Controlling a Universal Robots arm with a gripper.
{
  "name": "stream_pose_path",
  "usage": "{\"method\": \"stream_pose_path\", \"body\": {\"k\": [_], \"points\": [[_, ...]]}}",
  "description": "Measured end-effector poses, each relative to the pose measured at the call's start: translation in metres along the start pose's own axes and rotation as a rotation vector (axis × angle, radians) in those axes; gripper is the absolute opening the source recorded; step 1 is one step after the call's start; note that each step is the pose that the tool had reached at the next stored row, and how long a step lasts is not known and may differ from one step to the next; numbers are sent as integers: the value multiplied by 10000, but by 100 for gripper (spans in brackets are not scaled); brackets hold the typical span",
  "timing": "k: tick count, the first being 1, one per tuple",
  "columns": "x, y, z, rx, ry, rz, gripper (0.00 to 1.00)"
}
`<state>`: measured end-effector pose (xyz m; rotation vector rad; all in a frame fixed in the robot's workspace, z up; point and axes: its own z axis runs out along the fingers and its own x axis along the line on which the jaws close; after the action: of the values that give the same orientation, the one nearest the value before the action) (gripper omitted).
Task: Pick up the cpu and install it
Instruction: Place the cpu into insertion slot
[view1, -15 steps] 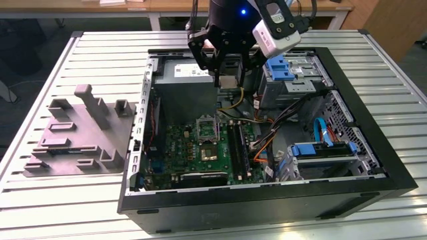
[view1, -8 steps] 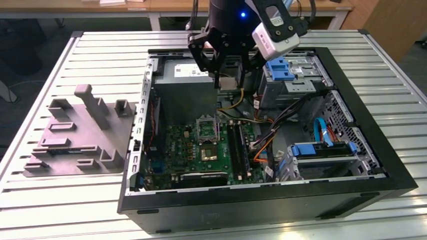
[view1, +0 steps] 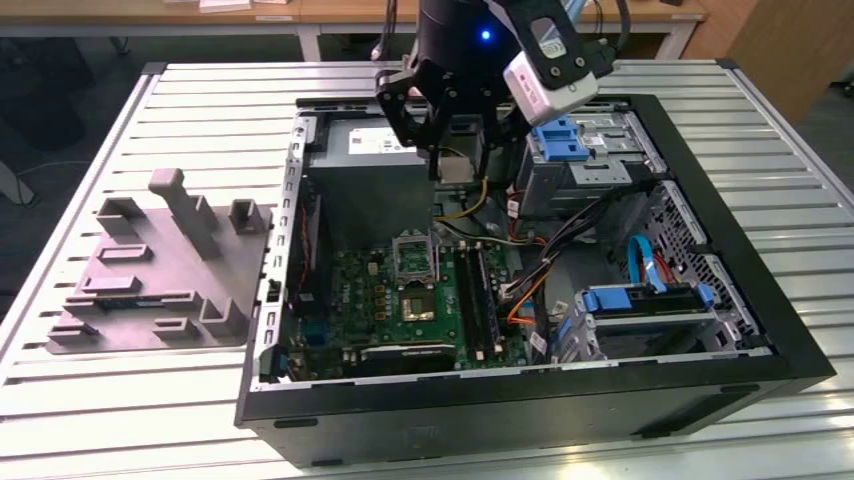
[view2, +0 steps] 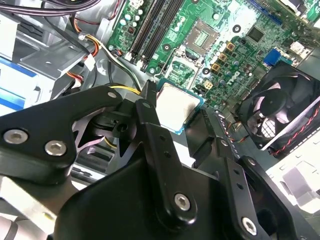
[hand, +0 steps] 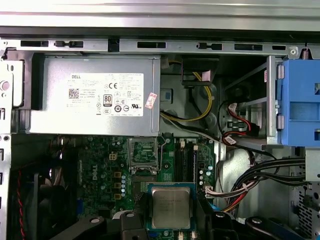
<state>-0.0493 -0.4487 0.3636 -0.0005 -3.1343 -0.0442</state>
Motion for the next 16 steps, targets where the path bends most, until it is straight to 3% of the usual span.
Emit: {"method": "stream_pose_path", "body": {"k": [16], "points": [[0, -49, 82, -1, 0, 0, 47]]}}
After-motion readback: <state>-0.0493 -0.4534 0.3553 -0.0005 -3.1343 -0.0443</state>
